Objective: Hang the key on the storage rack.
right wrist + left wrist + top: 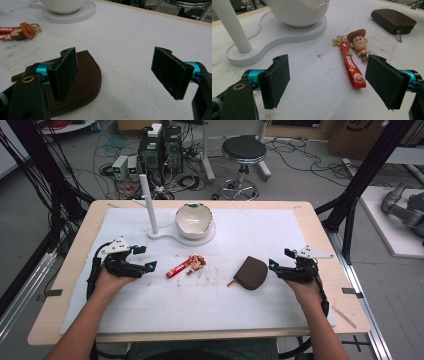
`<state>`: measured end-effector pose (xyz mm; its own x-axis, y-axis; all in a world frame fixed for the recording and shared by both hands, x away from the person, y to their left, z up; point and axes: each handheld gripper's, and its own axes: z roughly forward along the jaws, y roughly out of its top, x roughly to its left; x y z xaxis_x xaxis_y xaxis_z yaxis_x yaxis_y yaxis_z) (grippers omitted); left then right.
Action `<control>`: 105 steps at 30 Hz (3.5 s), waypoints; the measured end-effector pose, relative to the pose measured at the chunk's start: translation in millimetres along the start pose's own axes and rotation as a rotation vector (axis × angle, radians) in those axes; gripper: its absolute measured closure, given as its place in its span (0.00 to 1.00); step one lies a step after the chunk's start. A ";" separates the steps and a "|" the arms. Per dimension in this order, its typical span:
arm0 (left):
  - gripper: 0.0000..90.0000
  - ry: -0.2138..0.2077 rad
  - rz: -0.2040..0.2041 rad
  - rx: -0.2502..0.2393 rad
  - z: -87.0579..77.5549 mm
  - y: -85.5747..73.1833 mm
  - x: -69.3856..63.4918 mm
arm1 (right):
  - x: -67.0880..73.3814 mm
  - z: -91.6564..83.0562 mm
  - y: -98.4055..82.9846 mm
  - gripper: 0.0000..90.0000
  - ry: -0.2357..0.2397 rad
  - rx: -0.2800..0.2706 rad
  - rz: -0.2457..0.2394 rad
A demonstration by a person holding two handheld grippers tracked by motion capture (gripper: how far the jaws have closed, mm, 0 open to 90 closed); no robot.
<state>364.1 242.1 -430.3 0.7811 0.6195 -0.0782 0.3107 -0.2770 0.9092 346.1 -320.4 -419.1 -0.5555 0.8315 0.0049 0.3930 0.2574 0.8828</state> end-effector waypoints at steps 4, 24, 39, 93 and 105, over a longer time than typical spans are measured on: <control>0.22 -0.001 -0.006 -0.004 0.7 -0.1 0.0 | -0.5 1.3 -0.1 0.24 0.009 -0.004 0.002; 0.22 -0.053 -0.019 -0.038 8.1 5.6 -3.1 | 3.8 -5.6 -1.7 0.24 -0.003 0.008 -0.017; 0.22 -0.155 0.030 -0.001 49.2 22.9 -17.6 | 3.6 -26.8 -16.3 0.24 -0.015 0.006 -0.025; 0.52 -0.165 0.317 0.330 149.8 40.4 -57.9 | 3.4 -48.1 -33.0 0.24 -0.055 0.034 -0.032; 0.53 -0.192 0.318 0.267 136.3 49.6 -55.6 | 1.3 -48.4 -34.4 0.24 -0.056 0.034 -0.024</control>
<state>409.8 93.8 -436.7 0.9386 0.3328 0.0905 0.1483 -0.6264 0.7653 296.4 -352.0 -426.7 -0.5236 0.8509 -0.0433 0.4050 0.2933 0.8660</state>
